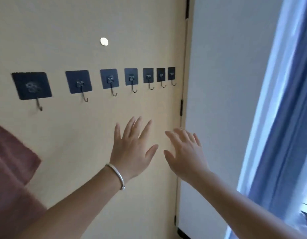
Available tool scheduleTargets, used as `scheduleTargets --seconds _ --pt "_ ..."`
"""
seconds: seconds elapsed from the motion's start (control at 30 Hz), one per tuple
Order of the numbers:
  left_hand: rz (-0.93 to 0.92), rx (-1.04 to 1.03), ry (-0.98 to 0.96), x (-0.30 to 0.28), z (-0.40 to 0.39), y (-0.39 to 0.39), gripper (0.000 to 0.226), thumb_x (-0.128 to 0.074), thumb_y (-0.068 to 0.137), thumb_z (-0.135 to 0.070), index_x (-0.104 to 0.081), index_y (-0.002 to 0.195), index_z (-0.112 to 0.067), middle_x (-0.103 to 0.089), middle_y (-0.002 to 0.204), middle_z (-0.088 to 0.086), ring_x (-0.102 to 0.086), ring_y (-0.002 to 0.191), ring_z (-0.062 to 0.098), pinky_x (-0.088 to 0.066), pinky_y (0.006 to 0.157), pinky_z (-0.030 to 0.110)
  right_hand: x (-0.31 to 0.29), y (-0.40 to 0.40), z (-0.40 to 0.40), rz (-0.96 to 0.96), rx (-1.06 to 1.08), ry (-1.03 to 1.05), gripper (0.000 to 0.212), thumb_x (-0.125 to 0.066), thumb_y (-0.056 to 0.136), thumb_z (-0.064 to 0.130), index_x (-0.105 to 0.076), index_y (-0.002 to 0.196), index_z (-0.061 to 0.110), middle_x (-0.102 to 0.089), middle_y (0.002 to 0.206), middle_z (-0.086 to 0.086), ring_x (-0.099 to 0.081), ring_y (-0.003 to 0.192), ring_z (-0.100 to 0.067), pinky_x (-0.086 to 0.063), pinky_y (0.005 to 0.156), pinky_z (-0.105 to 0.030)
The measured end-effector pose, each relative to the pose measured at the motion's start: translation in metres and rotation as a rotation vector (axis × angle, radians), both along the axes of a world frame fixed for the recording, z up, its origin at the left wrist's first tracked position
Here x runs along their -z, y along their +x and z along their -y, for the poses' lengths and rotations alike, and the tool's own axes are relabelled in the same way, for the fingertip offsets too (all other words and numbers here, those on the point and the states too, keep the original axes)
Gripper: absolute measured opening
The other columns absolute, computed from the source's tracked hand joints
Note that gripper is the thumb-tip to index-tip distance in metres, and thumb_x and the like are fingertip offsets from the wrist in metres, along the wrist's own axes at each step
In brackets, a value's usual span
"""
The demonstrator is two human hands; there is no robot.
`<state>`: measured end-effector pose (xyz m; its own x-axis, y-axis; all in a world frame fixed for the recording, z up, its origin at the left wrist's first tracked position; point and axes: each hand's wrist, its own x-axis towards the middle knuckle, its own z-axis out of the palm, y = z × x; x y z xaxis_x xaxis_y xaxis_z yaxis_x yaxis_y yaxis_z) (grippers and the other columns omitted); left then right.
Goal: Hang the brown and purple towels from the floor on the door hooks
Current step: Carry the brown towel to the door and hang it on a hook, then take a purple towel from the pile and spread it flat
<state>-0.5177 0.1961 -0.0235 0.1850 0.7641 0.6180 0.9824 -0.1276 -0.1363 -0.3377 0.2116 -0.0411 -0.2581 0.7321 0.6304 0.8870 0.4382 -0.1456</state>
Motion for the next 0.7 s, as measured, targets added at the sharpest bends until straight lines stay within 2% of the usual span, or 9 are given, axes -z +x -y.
scheduleTargets --seconds 0.13,0.23,0.4,0.6,0.7 --pt "0.055 0.245 -0.041 0.016 -0.007 0.106 0.072 -0.014 0.091 -0.064 -0.012 0.152 -0.026 -0.022 0.158 0.008 -0.012 0.147 0.025 -0.011 0.113 0.059 0.011 0.107 0.048 0.003 0.287 -0.023 0.056 -0.045 0.093 0.049 -0.030 0.144 0.033 -0.030 0.152 0.005 -0.016 0.145 -0.017 -0.011 0.119 -0.047" --pt "0.076 0.464 -0.067 0.021 0.007 0.201 0.071 -0.025 0.092 -0.062 -0.014 0.153 -0.025 -0.023 0.157 0.009 -0.012 0.147 0.025 -0.009 0.113 0.059 0.011 0.190 0.099 -0.001 0.503 -0.036 0.057 -0.050 0.090 0.046 -0.035 0.143 0.030 -0.034 0.151 0.003 -0.020 0.144 -0.019 -0.014 0.117 -0.049" --pt "0.051 0.831 -0.038 0.022 0.068 0.349 0.069 -0.047 0.090 -0.055 -0.030 0.149 -0.022 -0.036 0.151 0.011 -0.027 0.142 0.029 -0.017 0.111 0.062 0.011 0.312 0.201 -0.023 0.865 -0.034 0.059 -0.055 0.087 0.045 -0.040 0.142 0.028 -0.039 0.149 -0.001 -0.027 0.141 -0.022 -0.019 0.114 -0.049" --pt "0.021 1.148 -0.052 0.023 0.162 0.515 0.070 -0.028 0.094 -0.059 -0.006 0.153 -0.028 -0.014 0.159 0.004 -0.002 0.148 0.024 0.005 0.115 0.058 0.019 0.425 0.338 -0.054 1.190 -0.014 0.057 -0.061 0.085 0.042 -0.045 0.138 0.025 -0.043 0.144 -0.004 -0.031 0.139 -0.023 -0.023 0.112 -0.056" --pt "0.020 1.300 -0.070 0.023 0.225 0.598 0.070 -0.024 0.094 -0.060 -0.001 0.152 -0.029 -0.008 0.161 0.003 0.003 0.148 0.022 0.006 0.115 0.056 0.018 0.481 0.414 -0.047 1.356 0.006 0.057 -0.061 0.084 0.043 -0.047 0.136 0.026 -0.044 0.143 -0.004 -0.032 0.139 -0.022 -0.023 0.111 -0.054"
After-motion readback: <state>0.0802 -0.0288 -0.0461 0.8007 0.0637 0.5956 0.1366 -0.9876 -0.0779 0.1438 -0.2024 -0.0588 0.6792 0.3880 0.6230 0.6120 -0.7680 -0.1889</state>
